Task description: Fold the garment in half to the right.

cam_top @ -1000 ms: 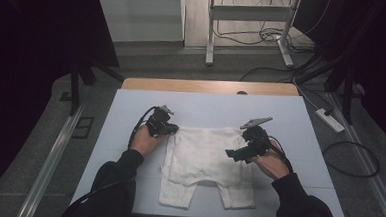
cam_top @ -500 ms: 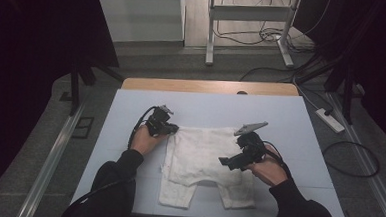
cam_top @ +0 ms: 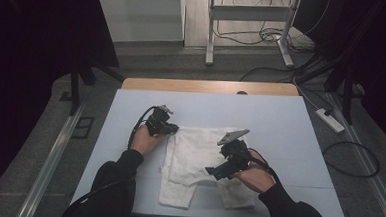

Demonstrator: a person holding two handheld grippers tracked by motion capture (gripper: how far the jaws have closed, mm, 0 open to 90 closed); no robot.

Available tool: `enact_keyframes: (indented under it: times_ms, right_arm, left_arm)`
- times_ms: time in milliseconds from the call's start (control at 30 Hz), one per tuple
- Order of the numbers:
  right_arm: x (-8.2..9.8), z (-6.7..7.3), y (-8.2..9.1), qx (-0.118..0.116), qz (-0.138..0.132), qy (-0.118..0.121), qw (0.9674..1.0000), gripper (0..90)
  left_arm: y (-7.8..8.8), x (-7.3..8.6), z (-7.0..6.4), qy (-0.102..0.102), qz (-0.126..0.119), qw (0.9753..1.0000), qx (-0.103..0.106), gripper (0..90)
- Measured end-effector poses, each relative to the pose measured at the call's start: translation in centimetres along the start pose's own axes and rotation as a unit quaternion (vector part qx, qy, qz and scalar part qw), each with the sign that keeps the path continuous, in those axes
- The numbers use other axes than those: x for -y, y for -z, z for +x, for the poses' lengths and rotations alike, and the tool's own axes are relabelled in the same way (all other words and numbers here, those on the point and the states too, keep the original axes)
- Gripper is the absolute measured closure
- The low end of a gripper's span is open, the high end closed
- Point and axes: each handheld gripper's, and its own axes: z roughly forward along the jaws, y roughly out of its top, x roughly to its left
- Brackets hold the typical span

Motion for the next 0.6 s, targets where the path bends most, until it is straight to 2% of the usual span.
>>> enact_keyframes:
  times_ms: [267,600]
  right_arm:
    - [-0.5,2.3,-1.4,-0.006,0.008,0.029,0.9995,0.0]
    - [-1.3,5.1,-3.5,-0.032,0.007,0.046,0.9984,0.0]
  left_arm:
    - [0.0,0.0,0.0,0.000,0.002,1.0000,-0.001,82.4]
    - [0.0,0.0,0.0,0.002,0.002,1.0000,-0.001,82.4]
